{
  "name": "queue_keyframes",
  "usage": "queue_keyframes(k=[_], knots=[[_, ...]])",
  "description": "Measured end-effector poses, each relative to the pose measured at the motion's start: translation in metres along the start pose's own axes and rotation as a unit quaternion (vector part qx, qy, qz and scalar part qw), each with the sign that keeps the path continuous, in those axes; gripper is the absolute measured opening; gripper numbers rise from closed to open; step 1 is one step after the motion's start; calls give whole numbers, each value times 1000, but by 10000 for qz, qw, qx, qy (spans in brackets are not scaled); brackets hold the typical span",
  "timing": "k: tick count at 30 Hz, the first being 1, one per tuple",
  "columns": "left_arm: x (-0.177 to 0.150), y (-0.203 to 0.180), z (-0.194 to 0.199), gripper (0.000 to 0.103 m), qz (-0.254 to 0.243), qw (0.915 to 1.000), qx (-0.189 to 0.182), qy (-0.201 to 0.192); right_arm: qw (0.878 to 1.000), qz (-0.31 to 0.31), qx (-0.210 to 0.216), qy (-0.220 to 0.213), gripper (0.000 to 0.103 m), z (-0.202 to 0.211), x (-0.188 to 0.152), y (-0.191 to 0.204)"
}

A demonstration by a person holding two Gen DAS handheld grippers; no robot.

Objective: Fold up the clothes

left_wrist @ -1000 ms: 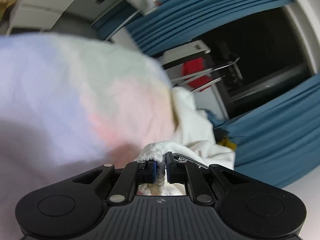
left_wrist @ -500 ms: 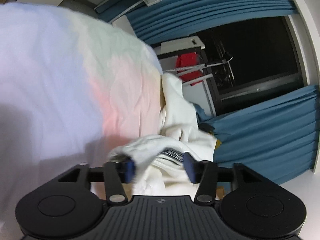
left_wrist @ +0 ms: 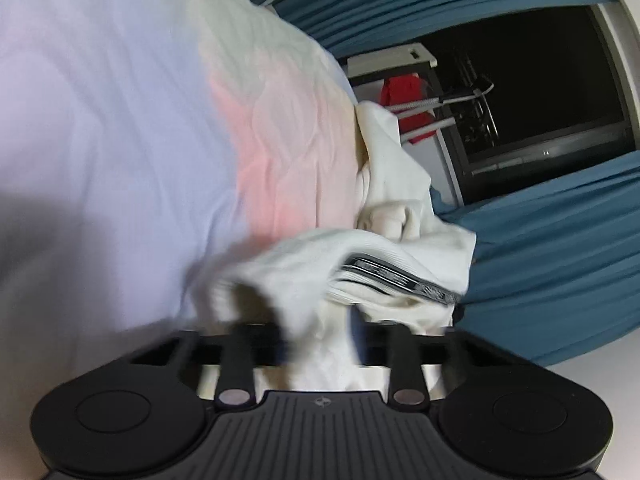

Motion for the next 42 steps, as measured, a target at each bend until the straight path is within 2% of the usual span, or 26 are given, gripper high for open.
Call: queue_keyframes(k=[2, 3, 5, 9, 11, 14, 16, 18, 19, 22, 25, 30, 32, 34, 36, 37, 38, 39, 40, 42], knots=[[13, -2, 5, 11, 97, 9997, -194, -134, 9995, -249, 35, 204, 11, -5, -8, -4], [20, -9, 10, 10, -36, 9995, -224, -229, 9982, -499, 162, 301, 11, -5, -11, -5], [35, -22, 21, 10, -241, 9985, -247, -430, 9939, -895, 454, 449, 11, -3, -18, -3], [68, -51, 46, 9, -710, 9935, -159, -874, 9840, -1178, 1148, 677, 11, 6, -23, 23], [93, -66, 55, 9, -1078, 9886, 75, -1045, 9753, -1263, 1637, 774, 11, 13, -23, 43], [129, -70, 64, 9, -1529, 9786, 614, -1236, 9641, -1115, 2252, 858, 12, 16, -23, 82], [146, -69, 67, 9, -1847, 9693, 978, -1293, 9546, -1025, 2646, 911, 12, 16, -24, 107], [152, -57, 60, 9, -2152, 9582, 1367, -1300, 9485, -901, 2860, 1020, 12, 10, -26, 130], [154, -45, 53, 9, -2180, 9557, 1547, -1235, 9474, -823, 2902, 1070, 12, 4, -29, 141], [156, -4, 31, 10, -1949, 9594, 1779, -996, 9489, -539, 2811, 1328, 12, -20, -46, 162], [150, 21, 25, 11, -1857, 9632, 1623, -1066, 9514, -262, 2539, 1725, 12, -42, -68, 171], [141, 20, 48, 14, -1860, 9669, 1356, -1100, 9534, -48, 2539, 1631, 14, -40, -64, 171], [133, 13, 63, 22, -2042, 9635, 1335, -1100, 9576, 1, 2424, 1557, 16, -35, -60, 169], [113, -1, 76, 25, -2288, 9591, 1297, -1050, 9609, 65, 2310, 1524, 19, -27, -55, 170], [93, -15, 90, 42, -2532, 9540, 1258, -999, 9630, 126, 2234, 1501, 21, -23, -53, 170], [83, -22, 97, 46, -2654, 9512, 1238, -974, 9644, 132, 2184, 1488, 27, -20, -53, 166], [74, -29, 104, 53, -2774, 9483, 1218, -948, 9660, 118, 2119, 1475, 41, -18, -52, 164], [64, -36, 110, 56, -2895, 9452, 1198, -922, 9678, 106, 2064, 1440, 49, -15, -50, 160], [54, -43, 117, 58, -3015, 9419, 1177, -896, 9696, 94, 2024, 1373, 65, -11, -46, 154], [34, -57, 131, 62, -3254, 9349, 1136, -844, 9730, 72, 1945, 1240, 78, -2, -37, 143]])
Point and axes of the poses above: each gripper's, at about its wrist camera, not at the fingertips, and z roughly against the way its jaws point, y to its left, x to its top, the point moved 4 cm from there along -z, roughly the way its jaws point, and after that the axes turned 1 degree about -y, right-handed, at the moved point
